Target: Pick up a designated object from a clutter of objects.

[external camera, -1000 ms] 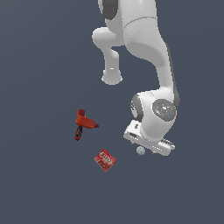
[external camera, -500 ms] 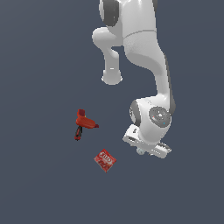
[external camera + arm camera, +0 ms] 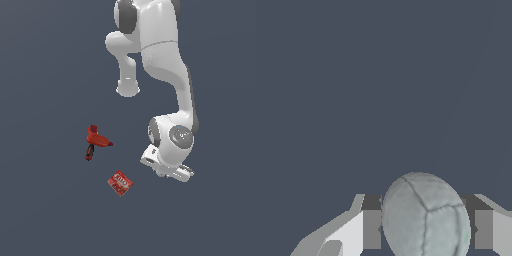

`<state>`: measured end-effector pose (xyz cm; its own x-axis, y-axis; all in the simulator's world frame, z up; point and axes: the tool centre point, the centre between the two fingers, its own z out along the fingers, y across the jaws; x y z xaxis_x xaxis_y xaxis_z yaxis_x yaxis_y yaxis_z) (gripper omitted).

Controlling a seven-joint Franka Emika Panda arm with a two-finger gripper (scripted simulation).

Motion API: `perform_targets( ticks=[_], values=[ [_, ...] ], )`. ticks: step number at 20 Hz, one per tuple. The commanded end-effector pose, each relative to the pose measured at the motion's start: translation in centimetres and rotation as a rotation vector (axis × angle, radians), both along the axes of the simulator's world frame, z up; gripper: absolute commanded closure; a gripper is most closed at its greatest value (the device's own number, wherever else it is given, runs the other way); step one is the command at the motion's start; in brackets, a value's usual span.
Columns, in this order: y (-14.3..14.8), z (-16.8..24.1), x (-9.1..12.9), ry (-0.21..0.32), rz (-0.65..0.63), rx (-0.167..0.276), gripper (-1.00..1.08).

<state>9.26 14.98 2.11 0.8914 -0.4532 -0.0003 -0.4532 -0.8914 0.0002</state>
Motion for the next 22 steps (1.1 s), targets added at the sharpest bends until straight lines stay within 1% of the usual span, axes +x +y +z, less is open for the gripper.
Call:
perform_targets(
  ticks=[1,9,13,18,22],
  values=[
    [0.0,0.0,0.0,0.0,0.0,0.0,1.08],
    [0.0,0.1,0.0,0.0,0.0,0.0,1.08],
    [-0.2,0.9,-0.1,0.0,0.0,0.0,1.08],
    [-0.5,3.1,-0.5,0.0,0.0,0.0,1.08],
    [-0.9,5.9,-0.9,0.0,0.0,0.0,1.08]
  ],
)
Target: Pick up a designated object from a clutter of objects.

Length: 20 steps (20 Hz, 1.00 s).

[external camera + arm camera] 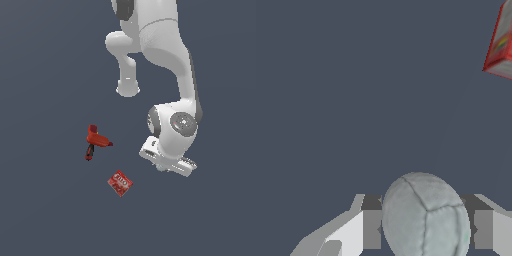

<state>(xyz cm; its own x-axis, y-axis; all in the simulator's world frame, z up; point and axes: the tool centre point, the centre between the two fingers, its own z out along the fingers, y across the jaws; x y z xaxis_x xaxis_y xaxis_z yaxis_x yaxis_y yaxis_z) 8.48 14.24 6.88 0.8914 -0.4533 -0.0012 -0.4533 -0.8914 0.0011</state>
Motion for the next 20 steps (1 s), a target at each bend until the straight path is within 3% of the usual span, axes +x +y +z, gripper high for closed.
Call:
perform_targets(
  ticks=[1,20],
  values=[
    [-0.3,2.0,-0.3,-0.002,0.0,0.0,1.08],
    [-3.5,24.2,-3.4,-0.002,0.0,0.001,1.08]
  ],
)
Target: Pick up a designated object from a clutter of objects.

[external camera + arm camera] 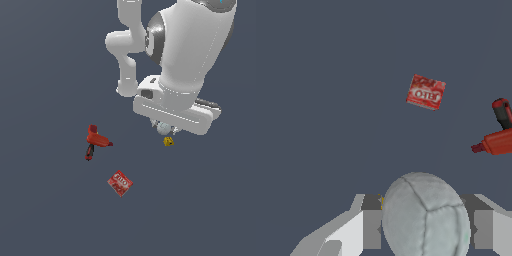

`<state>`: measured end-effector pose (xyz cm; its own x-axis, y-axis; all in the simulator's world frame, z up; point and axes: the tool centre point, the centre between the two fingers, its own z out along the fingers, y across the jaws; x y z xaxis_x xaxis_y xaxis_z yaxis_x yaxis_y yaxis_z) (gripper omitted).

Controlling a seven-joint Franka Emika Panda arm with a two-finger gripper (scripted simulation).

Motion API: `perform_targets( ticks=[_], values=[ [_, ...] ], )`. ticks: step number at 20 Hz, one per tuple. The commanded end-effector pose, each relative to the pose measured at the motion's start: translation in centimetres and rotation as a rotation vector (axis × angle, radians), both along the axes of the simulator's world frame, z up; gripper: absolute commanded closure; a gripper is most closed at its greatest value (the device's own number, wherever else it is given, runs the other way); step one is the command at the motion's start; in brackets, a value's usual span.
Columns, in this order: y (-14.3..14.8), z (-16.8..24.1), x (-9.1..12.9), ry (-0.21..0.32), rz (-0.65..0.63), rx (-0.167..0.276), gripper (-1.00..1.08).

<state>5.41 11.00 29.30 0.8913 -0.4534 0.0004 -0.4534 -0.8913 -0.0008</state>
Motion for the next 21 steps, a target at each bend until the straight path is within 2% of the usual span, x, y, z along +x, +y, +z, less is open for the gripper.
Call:
perform_targets(
  ticks=[1,11,21],
  values=[
    [-0.4,2.9,-0.4,0.001,0.0,0.0,1.08],
    [-1.6,11.1,-1.2,0.001,0.0,0.0,1.08],
    [-1.9,13.6,-1.2,0.001,0.0,0.0,1.08]
  ],
)
